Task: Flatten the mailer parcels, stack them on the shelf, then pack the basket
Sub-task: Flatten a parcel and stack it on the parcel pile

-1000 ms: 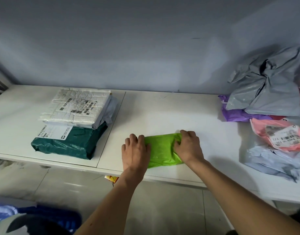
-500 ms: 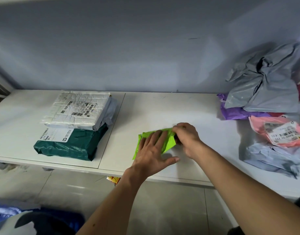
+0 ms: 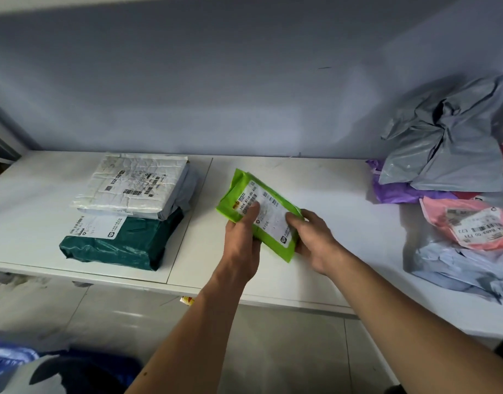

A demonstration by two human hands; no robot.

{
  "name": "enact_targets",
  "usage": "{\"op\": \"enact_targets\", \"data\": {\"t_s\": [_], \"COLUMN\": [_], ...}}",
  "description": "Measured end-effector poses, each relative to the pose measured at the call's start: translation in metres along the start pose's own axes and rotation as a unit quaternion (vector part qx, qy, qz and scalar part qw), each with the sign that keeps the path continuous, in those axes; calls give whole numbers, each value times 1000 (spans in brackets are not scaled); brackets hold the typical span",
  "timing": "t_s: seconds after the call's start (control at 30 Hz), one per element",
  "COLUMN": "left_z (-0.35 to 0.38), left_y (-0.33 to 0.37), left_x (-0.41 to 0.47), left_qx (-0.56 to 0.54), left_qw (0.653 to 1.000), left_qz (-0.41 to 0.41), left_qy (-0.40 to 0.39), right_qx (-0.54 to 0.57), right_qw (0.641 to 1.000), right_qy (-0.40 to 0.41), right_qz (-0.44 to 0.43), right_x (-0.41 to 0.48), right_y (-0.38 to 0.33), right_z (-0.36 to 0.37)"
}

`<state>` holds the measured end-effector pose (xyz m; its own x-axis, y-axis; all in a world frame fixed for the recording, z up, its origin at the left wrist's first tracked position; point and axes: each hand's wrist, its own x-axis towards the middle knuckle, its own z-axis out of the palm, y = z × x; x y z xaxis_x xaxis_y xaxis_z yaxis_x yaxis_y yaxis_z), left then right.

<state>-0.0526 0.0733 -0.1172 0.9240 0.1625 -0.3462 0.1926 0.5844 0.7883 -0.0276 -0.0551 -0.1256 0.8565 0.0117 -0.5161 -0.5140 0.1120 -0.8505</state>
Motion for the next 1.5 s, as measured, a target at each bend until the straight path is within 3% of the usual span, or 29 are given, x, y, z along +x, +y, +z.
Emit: {"op": "enact_targets", "data": {"t_s": [0.13,0.2,0.3,0.4,0.47,0.57,0.7,0.8,1.17,1.27,1.37,1.5], "left_z": [-20,-30,-42,-42,-36,-31,-38,-38,-35,-37,-35,-26], "left_y": [0,-2,-13,-32,-43,-59,-69,-71,-63,-58,-53,-53], "left_x": [6,10,10,8,10,18,23,25,22,11,1,4], "left_qx": [-4,156,497,669,706,748,804,815,801,807,813,788], "left_qw": [995,970,834,691,636,578,548,536,567,554,522,540], "left_qz": [-6,10,71,213,298,324,218,207,176,189,255,296], "left_qy": [101,186,228,170,94,-28,-74,-69,-78,-74,-33,-24], "right_qx": [-63,-166,-363,-558,-597,-637,-655,-660,-670,-675,-675,-667], "right_qw": [992,977,920,784,721,678,681,678,676,670,664,645], "right_qy": [97,106,114,184,176,83,66,73,43,45,56,82], "right_qz": [-57,-79,-91,-202,-304,-356,-322,-316,-303,-306,-316,-364], "right_x": [10,9,11,12,14,26,32,34,36,28,12,8], "right_y": [2,6,19,33,38,52,67,71,67,69,68,59], "right_z": [-11,-18,-21,-20,-18,-17,-17,-17,-20,-23,-20,-11]}}
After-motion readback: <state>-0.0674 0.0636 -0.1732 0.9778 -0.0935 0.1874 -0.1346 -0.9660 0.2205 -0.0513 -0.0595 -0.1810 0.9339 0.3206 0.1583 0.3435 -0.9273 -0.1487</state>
